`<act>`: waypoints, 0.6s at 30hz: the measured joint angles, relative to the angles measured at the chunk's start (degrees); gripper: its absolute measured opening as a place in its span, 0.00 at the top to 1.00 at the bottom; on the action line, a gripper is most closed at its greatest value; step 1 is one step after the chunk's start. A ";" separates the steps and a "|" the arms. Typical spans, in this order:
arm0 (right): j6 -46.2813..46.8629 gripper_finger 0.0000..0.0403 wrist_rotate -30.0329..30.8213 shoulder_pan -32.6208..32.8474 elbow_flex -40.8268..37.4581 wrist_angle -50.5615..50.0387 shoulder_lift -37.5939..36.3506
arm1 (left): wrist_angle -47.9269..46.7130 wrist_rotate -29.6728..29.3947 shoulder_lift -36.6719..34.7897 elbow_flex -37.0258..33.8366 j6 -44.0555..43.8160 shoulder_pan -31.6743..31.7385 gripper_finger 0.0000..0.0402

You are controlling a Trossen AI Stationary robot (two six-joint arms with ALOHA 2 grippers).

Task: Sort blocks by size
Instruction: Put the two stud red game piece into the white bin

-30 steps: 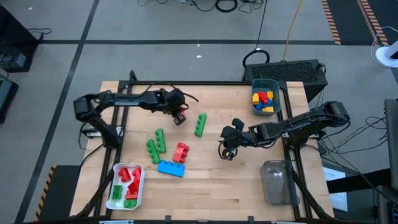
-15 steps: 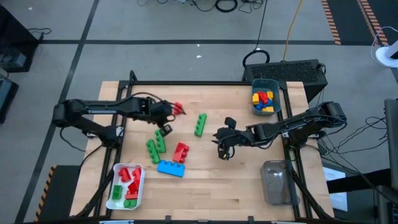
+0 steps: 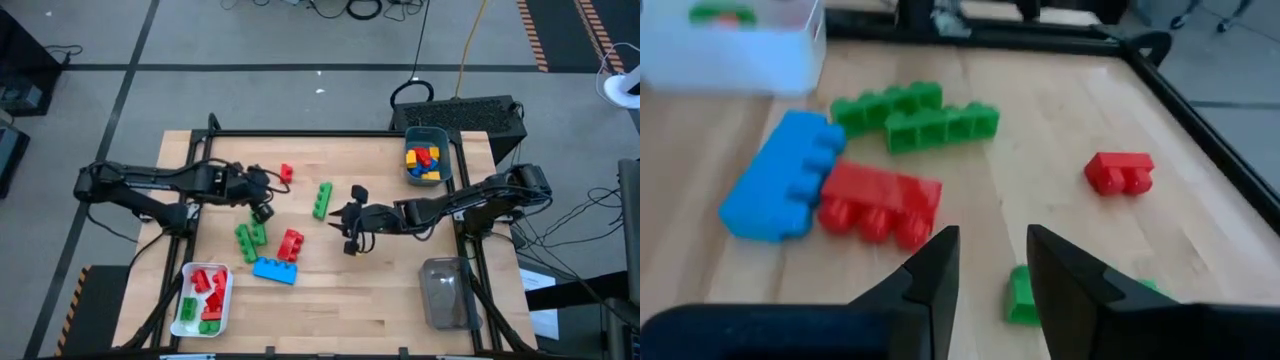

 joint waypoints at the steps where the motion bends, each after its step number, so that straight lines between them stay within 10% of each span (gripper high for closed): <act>1: 1.77 0.74 0.16 -0.16 0.00 0.42 -0.01 | 1.47 -0.36 0.65 -0.02 0.97 0.47 0.88; 12: 18.30 0.74 0.16 -0.59 -0.02 -8.34 0.53 | 9.34 -1.46 13.71 -0.11 5.16 9.42 0.47; 18: 18.72 0.74 0.21 -0.10 -0.04 -9.87 1.81 | 17.51 -1.27 20.06 -0.13 3.85 15.48 0.40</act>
